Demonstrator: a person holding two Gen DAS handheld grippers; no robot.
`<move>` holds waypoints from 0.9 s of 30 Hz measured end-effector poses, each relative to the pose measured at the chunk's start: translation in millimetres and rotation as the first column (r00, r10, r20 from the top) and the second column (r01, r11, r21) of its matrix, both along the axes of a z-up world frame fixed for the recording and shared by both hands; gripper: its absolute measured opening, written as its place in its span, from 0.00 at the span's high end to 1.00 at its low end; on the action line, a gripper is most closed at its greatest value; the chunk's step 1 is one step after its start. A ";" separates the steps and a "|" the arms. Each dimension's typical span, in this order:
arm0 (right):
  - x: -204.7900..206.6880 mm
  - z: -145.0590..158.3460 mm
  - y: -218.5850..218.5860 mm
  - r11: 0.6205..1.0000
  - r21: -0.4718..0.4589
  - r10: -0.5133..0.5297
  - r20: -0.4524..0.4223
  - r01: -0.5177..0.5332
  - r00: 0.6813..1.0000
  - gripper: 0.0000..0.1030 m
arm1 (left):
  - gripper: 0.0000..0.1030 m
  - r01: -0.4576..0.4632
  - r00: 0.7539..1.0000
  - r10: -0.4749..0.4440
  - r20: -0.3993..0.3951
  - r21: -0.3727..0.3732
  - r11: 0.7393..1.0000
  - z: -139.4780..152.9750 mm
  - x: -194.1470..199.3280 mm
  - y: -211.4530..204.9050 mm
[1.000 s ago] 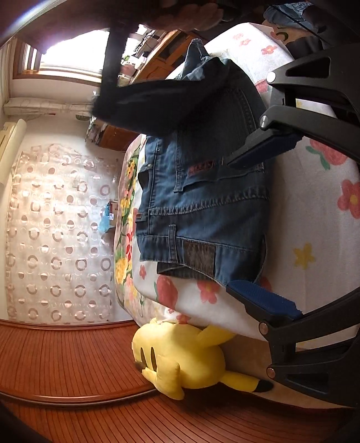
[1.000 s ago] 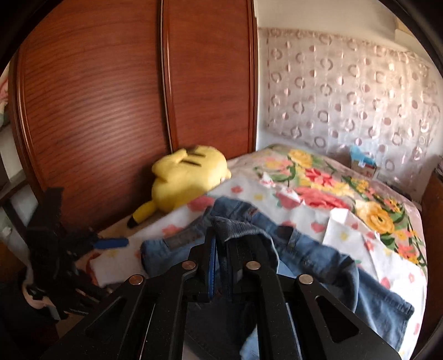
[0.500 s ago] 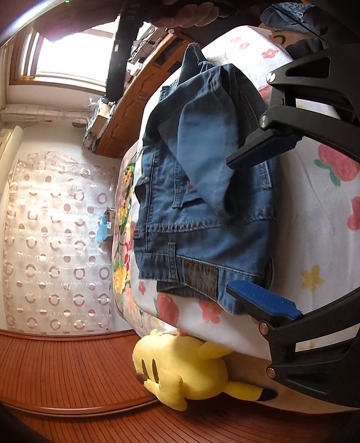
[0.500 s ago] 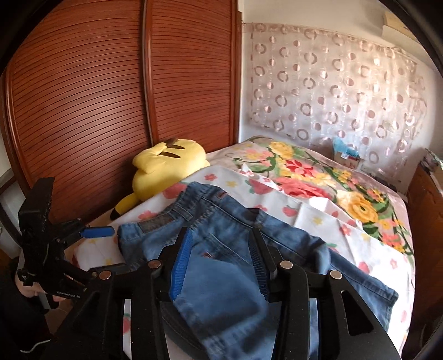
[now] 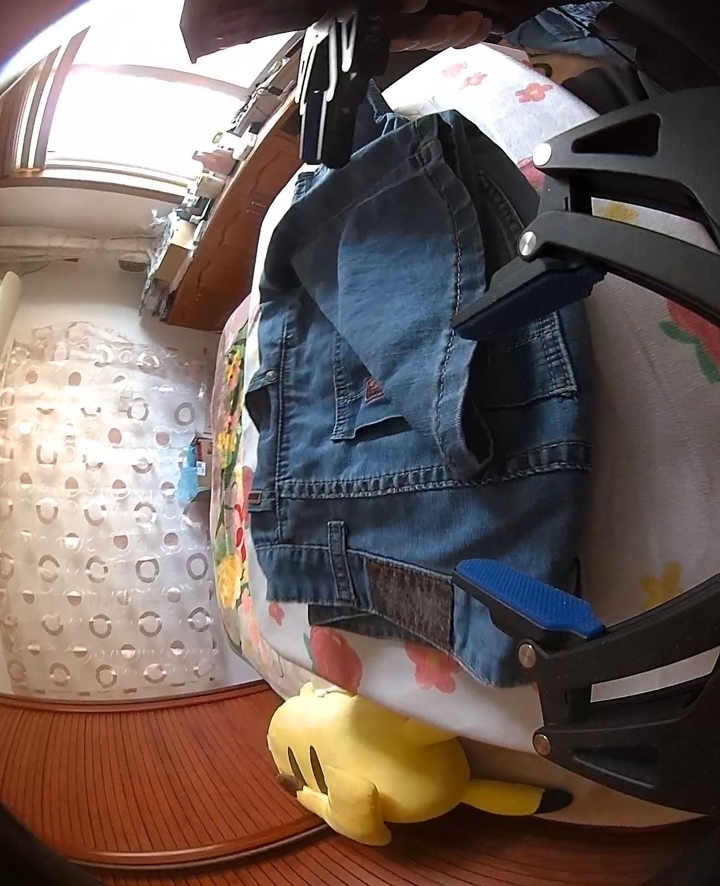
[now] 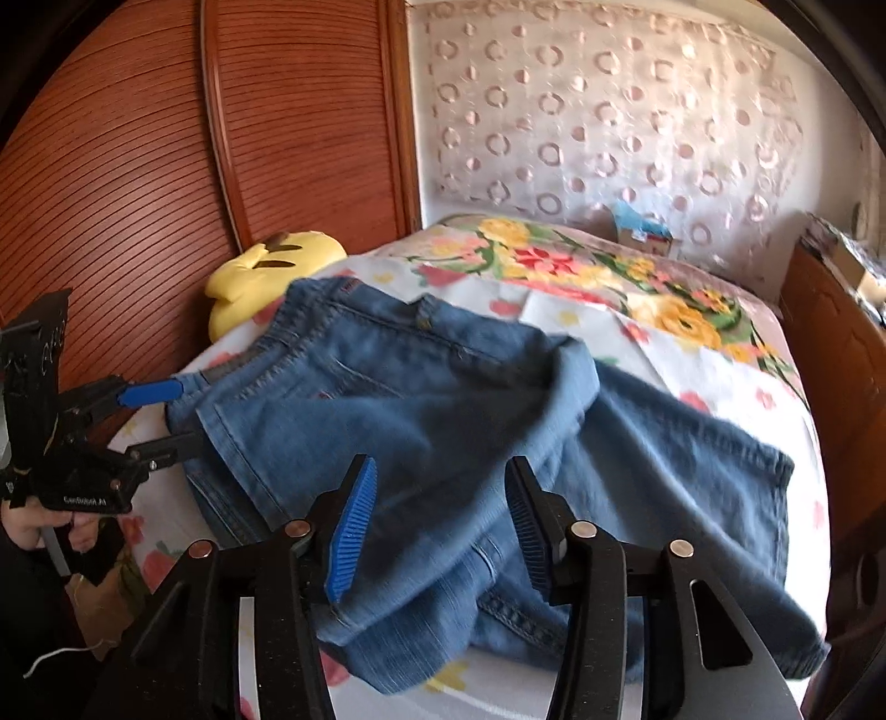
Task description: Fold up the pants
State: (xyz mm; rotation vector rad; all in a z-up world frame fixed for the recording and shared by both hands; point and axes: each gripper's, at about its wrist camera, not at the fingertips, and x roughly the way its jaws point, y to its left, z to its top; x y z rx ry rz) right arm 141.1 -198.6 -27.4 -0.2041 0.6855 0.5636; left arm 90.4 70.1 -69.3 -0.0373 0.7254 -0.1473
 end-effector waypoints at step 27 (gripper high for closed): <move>51.5 84.7 57.4 0.979 0.094 0.168 0.114 -0.179 0.979 0.97 | 0.91 0.037 0.994 -0.033 0.109 -0.037 0.999 32.4 -27.4 2.1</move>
